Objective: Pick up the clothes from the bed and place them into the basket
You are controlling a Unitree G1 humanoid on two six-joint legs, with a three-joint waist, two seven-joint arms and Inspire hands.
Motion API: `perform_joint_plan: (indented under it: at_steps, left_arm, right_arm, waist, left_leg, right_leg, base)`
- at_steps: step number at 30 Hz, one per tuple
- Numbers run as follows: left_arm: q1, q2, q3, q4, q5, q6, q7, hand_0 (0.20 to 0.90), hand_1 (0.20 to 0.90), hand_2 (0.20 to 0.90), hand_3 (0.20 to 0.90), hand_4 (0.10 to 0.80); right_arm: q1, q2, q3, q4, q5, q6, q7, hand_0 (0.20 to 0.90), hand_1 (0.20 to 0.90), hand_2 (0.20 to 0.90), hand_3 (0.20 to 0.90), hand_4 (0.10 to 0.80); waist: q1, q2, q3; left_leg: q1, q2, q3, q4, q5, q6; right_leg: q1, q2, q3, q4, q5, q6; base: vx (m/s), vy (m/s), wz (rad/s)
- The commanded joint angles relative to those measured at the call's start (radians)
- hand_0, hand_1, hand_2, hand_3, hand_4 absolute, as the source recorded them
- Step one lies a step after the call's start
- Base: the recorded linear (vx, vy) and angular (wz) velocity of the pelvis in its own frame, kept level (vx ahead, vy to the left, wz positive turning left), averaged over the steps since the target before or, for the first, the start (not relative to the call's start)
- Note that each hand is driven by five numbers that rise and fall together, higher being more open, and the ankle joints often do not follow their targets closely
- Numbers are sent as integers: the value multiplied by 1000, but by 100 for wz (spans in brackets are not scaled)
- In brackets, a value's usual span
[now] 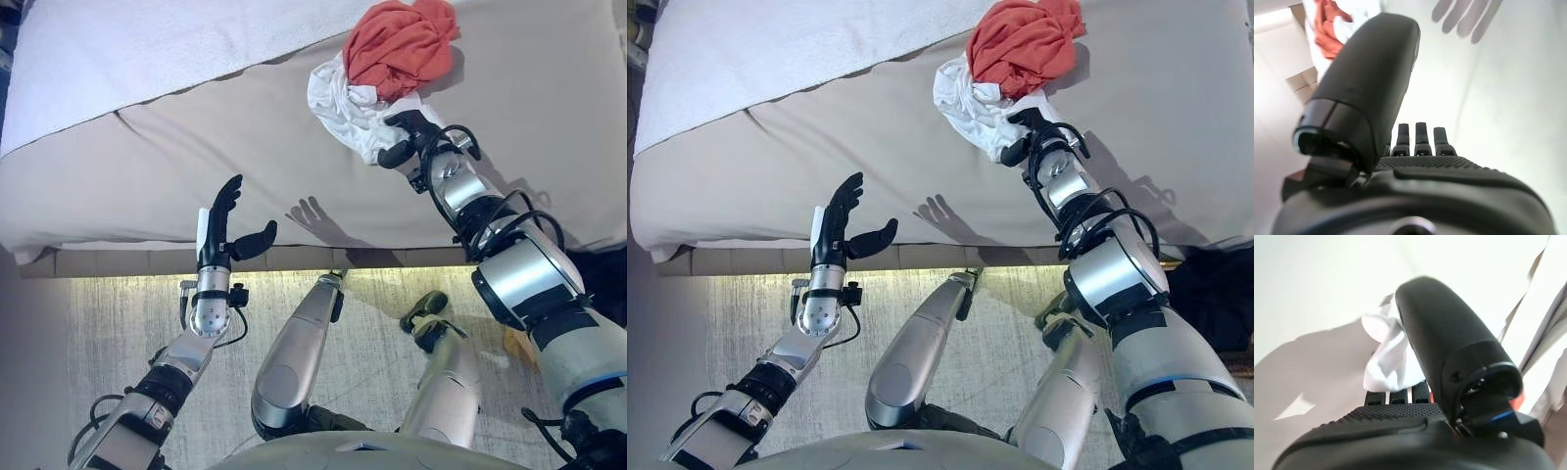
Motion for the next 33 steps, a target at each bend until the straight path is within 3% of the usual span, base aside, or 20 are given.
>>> perform_joint_plan:
  at_steps: [1,11,15,24,27,33]
  left_arm:
    - [-23,63,15,-80,-15,-52,17,900,900,900,900,800]
    - [-7,52,21,-66,-6,-49,27,900,900,900,900,800]
    - [-3,47,31,-60,6,-42,30,900,900,900,900,800]
    - [2,46,57,-16,32,-9,57,900,900,900,900,800]
    - [20,45,75,-7,41,-3,49,900,900,900,900,800]
    - [69,36,95,31,56,3,8,900,900,900,900,800]
  right_arm:
    - [-160,20,26,-62,14,-74,-66,300,300,300,200,100]
    - [-153,-22,11,-45,8,-37,-160,300,300,300,200,100]
    - [-116,-39,-1,-71,23,-55,-174,300,300,300,200,100]
    - [33,-102,-46,-321,100,-97,-214,300,300,300,200,100]
    - [83,-145,-73,-426,124,-96,-216,300,300,300,200,100]
    - [152,-245,-131,-580,139,-94,-223,300,300,300,200,100]
  waist:
    - [36,8,6]
    - [19,3,6]
    - [-2,-15,6]
    - [-88,-88,-85]
    - [-116,-114,-134]
    - [-171,-150,-241]
  left_leg:
    - [46,-24,24,129,-151,41]
    - [83,-16,31,145,-165,44]
    - [149,4,44,118,-164,42]
    - [353,104,118,-72,-108,-7]
    - [404,120,145,-152,-67,-15]
    - [516,145,191,-296,-23,-38]
  right_leg:
    - [122,-8,-4,40,-40,13]
    - [163,-15,-2,37,-39,11]
    - [221,-9,3,-3,-26,14]
    - [417,70,24,-263,36,29]
    - [465,91,25,-358,74,29]
    - [548,128,55,-501,123,55]
  base:
    - [36,-29,-17]
    - [14,-9,1]
    - [40,-19,-5]
    - [95,-24,-26]
    - [101,-12,-19]
    - [115,-7,-19]
